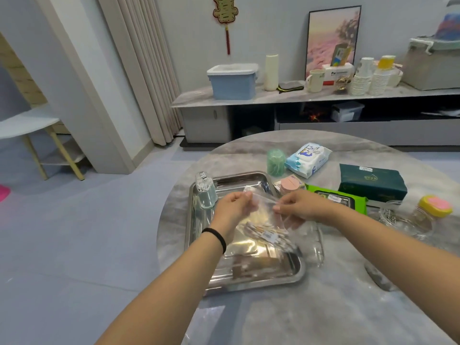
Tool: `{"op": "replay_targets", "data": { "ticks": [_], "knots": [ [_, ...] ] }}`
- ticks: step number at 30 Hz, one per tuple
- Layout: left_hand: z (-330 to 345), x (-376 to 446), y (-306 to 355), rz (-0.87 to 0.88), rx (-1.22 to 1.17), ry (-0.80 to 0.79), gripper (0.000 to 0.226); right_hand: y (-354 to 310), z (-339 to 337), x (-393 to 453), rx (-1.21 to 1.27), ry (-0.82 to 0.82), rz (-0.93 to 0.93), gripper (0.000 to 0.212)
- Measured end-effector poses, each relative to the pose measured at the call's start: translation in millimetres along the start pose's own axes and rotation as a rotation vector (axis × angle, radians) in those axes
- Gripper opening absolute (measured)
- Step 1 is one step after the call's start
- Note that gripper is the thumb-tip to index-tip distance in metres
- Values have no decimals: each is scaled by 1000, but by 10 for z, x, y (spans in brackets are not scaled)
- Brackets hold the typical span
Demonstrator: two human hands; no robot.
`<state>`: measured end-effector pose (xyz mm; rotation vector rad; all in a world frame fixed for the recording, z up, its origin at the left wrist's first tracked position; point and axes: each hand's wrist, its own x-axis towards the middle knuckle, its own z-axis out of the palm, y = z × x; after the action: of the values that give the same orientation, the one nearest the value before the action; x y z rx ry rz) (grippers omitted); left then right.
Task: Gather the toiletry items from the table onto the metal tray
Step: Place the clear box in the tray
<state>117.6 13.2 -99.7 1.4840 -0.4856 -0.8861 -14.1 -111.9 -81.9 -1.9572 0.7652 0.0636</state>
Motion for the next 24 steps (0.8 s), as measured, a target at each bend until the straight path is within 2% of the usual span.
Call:
{"op": "replay_targets", "data": {
  "ticks": [2,4,6,8,10,12,14,17,20,22,24],
  "knots": [
    [-63,110,32,101,108,139,16,-111,9,218,58,83,4,18],
    [-126,224,-2,142,235,199,25,-193,48,455,43,172,9,22],
    [-144,316,-62,26,261,207,29,-230,123,673,65,209,25,24],
    [-164,433,-128,-179,123,208,20,-261,216,888,147,200,63,22],
    [-200,529,-170,-300,-49,185,19,-307,306,1073,241,198,88,24],
    [-237,595,-216,-301,-114,199,22,-352,380,1189,300,222,102,27],
    [-283,690,-252,-287,-93,225,34,-395,487,1351,436,212,165,27],
    [-313,758,-289,-268,-35,277,36,-350,639,1573,605,243,275,23],
    [-323,798,-328,-241,-4,294,25,-217,683,1675,410,283,288,26],
    [-318,817,-344,-249,4,298,30,-159,693,1657,283,315,278,35],
    [-279,844,-376,-250,15,287,26,-114,685,1609,160,421,225,50]
  ]
}}
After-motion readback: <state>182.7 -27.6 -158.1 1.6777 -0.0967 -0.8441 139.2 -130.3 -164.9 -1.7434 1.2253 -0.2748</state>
